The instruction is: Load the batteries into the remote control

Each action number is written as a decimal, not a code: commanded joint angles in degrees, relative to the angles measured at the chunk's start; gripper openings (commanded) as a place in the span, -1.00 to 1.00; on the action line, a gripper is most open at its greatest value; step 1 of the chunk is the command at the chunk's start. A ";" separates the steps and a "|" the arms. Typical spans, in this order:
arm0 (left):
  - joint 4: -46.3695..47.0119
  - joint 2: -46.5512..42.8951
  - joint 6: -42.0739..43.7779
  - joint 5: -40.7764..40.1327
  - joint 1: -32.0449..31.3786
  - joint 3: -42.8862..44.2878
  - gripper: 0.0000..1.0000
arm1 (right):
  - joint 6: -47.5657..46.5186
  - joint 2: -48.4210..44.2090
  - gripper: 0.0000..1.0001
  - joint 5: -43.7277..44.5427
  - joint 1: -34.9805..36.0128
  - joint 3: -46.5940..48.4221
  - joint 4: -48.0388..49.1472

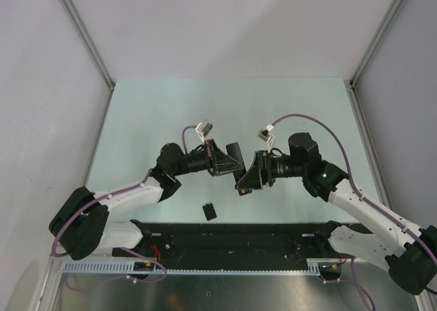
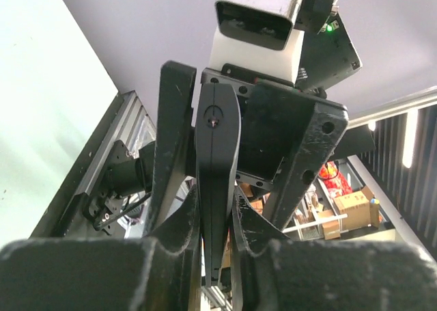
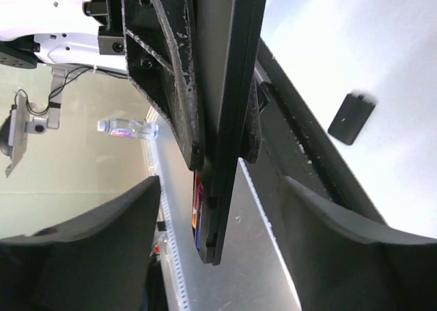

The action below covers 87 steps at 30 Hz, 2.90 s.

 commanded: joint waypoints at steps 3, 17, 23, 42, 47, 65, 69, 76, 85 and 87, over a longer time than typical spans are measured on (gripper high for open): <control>2.67 0.21 -0.12 -2.08 0.82 -0.72 -0.99 | 0.02 -3.97 0.64 2.05 -3.03 1.27 1.42; -5.22 -12.16 4.45 -4.11 13.55 -11.62 -1.00 | -5.78 -7.77 0.51 29.70 -1.47 -1.97 -13.18; -22.36 -26.31 12.18 -7.35 17.35 -12.24 -1.00 | -4.82 6.99 0.41 44.75 16.53 -2.15 -10.46; -45.91 -38.19 16.05 -14.21 23.85 -10.40 -1.00 | 0.90 38.63 0.37 60.59 33.00 15.24 -7.99; -47.34 -38.02 15.88 -15.71 24.20 -9.87 -1.00 | 0.20 42.43 0.37 61.56 34.23 17.71 -9.05; -46.81 -32.30 17.02 -15.71 26.05 -6.70 -0.99 | -0.15 45.51 0.39 63.58 36.86 20.26 -7.56; -45.76 -31.95 17.02 -15.10 26.40 -6.35 -1.00 | -0.42 45.24 0.43 63.75 37.30 20.35 -7.64; -41.63 -31.77 15.97 -12.28 26.67 -7.31 -1.00 | 0.02 43.31 0.46 65.69 37.13 20.35 -9.93; -38.20 -32.74 17.46 -8.50 26.67 -9.69 -1.00 | -1.12 37.69 0.55 68.41 35.20 20.35 -12.65; -37.94 -33.00 17.99 -7.89 26.67 -10.39 -1.00 | -1.47 35.84 0.56 68.76 34.76 20.35 -13.27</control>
